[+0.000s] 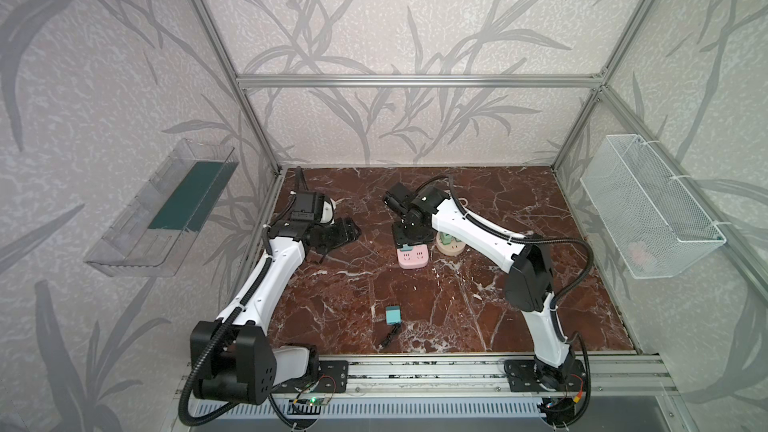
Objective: Insert the plug
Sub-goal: 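Open the right gripper and lift it off the seated teal charger, then move the right gripper down to the teal charger near the robot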
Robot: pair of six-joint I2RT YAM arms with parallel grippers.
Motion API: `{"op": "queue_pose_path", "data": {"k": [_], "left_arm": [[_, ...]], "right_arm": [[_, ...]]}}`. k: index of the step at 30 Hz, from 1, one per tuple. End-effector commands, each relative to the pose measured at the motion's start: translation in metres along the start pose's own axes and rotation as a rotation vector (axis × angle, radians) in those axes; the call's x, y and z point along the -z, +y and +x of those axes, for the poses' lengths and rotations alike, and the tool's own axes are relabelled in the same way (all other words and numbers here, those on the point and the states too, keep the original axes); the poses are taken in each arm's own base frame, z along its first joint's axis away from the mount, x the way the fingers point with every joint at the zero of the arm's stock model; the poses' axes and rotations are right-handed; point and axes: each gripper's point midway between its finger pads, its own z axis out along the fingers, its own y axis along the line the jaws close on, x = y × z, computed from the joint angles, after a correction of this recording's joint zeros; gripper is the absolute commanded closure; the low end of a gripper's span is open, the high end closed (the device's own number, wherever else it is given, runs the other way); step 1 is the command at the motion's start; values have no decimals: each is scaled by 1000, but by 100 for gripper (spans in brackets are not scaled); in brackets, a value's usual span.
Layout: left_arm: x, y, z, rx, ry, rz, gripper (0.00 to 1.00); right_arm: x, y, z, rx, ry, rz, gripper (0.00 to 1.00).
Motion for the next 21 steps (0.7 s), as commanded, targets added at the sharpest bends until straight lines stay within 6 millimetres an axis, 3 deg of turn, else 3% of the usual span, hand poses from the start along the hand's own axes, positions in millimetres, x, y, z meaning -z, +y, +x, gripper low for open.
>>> {"op": "queue_pose_path", "data": {"k": [1,6,9,16,21], "left_arm": [[4,1,-1,1,-16,2,25],[3,1,0,2,-13,2,25],[3,1,0,3,-12,2,25],[5,2,0,-1,-22,-5,25],[7,2,0,-3,-27,-9,25]], "right_arm": [[4,2,34,118,31,39,26],[-5,12,89,181,113,-2,21],[-18,33,126,199,176,-99,22],[-27,58,136,238,211,-186,25],[-45,70,148,260,290,-207,24]]}}
